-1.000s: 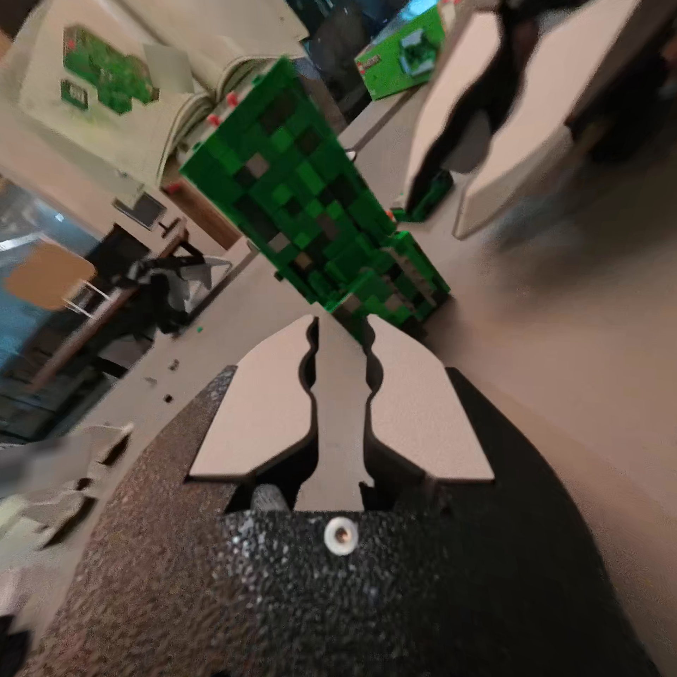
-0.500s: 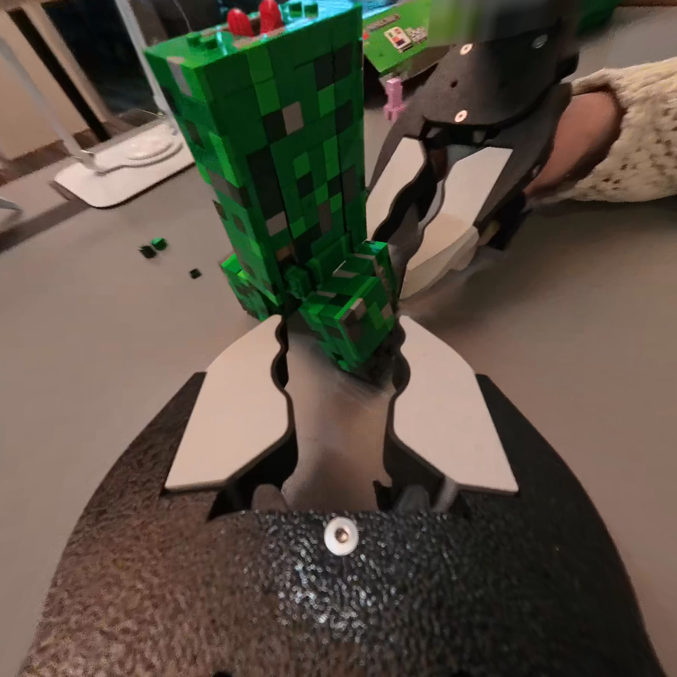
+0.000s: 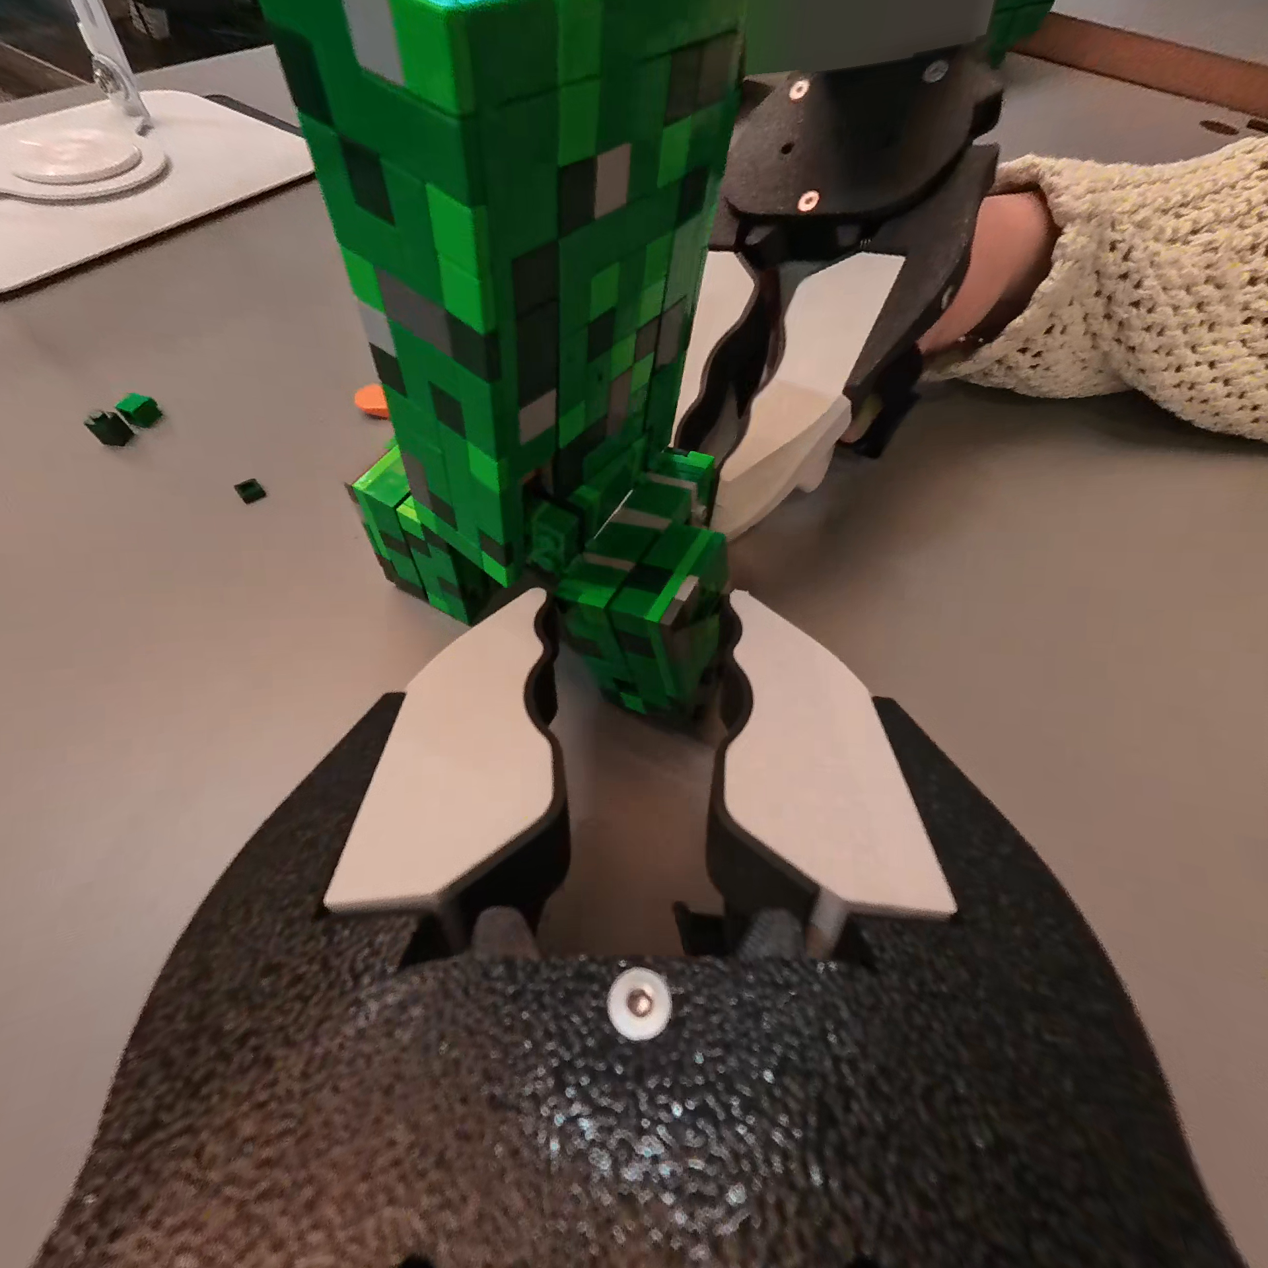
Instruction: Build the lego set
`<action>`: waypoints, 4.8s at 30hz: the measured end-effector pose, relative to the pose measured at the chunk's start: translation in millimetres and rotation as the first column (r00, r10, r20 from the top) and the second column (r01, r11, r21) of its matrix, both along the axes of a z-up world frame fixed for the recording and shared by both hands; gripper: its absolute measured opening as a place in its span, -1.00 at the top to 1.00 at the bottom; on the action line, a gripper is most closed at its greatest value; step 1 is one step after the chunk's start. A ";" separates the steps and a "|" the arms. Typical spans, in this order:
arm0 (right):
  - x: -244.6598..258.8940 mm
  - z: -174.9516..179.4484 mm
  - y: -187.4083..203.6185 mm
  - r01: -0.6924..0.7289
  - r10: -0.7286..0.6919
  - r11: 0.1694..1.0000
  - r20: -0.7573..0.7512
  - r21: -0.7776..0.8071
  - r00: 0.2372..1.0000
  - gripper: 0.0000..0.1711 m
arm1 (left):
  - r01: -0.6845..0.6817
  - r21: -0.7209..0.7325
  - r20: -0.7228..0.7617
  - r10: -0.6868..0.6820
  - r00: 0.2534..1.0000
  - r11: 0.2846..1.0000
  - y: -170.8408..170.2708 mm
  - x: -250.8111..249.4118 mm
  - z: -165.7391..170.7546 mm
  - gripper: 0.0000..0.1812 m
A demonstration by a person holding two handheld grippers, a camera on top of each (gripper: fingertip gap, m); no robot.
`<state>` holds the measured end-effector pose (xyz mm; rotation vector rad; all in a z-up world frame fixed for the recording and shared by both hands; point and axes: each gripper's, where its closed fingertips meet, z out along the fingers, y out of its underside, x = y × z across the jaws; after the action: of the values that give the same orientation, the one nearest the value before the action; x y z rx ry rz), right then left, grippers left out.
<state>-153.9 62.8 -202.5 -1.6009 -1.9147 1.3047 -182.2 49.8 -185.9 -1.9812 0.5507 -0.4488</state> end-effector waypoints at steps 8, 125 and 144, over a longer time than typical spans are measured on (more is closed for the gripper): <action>2.4 2.4 -2.5 -0.034 0.043 0.984 0.052 -0.175 0.998 0.80 | -0.022 0.035 -0.080 0.025 0.996 0.999 0.8 -0.4 -2.1 0.52; 74.8 36.8 31.3 0.371 -0.285 0.903 -0.344 0.218 0.895 0.31 | 0.206 0.075 -0.193 -0.189 0.963 0.976 16.6 12.5 5.5 -0.23; 70.8 22.8 51.8 0.165 -0.126 0.972 -0.224 0.165 0.966 0.38 | 0.483 -0.011 -0.274 -0.467 0.841 0.876 44.4 36.7 -28.9 0.02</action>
<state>-83.1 114.6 -179.7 -1.4213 -1.6997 1.1523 -145.5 94.2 -214.8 -1.8485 1.2338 -0.4579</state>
